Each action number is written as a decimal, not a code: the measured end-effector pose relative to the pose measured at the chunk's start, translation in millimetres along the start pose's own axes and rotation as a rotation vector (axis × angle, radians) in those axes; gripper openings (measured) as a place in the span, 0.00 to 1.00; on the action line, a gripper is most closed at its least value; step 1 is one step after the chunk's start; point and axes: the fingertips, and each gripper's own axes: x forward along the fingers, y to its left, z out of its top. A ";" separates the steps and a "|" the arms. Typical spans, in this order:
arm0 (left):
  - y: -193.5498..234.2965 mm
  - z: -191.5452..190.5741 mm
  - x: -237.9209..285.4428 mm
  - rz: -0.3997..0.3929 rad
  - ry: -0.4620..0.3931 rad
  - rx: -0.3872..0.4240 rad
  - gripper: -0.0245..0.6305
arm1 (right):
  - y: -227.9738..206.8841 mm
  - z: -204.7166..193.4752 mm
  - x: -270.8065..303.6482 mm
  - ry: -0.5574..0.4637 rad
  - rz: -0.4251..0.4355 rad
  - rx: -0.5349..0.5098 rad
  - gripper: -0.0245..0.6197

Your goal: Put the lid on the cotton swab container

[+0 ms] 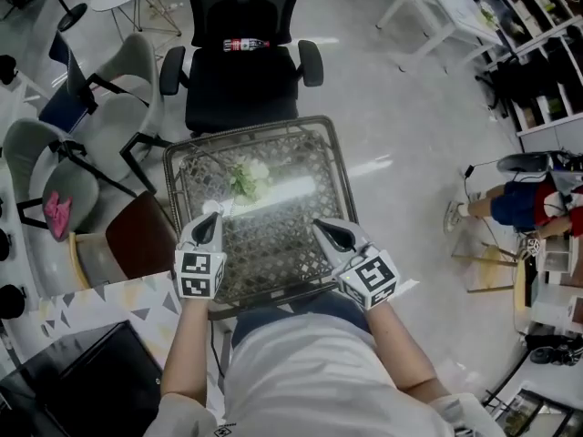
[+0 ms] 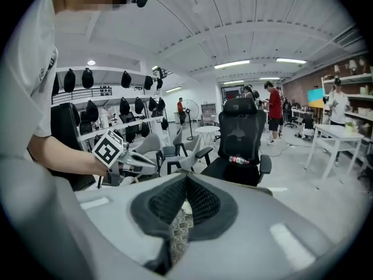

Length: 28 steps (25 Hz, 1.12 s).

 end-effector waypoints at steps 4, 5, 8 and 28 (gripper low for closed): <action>-12.2 28.6 -26.6 0.016 -0.063 0.000 0.05 | 2.5 20.5 -5.1 -0.044 0.035 -0.021 0.04; -15.7 36.4 -33.1 0.019 -0.081 0.000 0.05 | 3.2 25.4 -6.4 -0.056 0.044 -0.026 0.04; -27.6 57.1 -51.5 0.022 -0.129 0.008 0.05 | 6.7 38.5 -11.6 -0.085 0.071 -0.041 0.04; -71.0 124.4 -170.9 0.141 -0.389 0.012 0.05 | 61.6 108.9 -49.2 -0.251 0.252 -0.183 0.04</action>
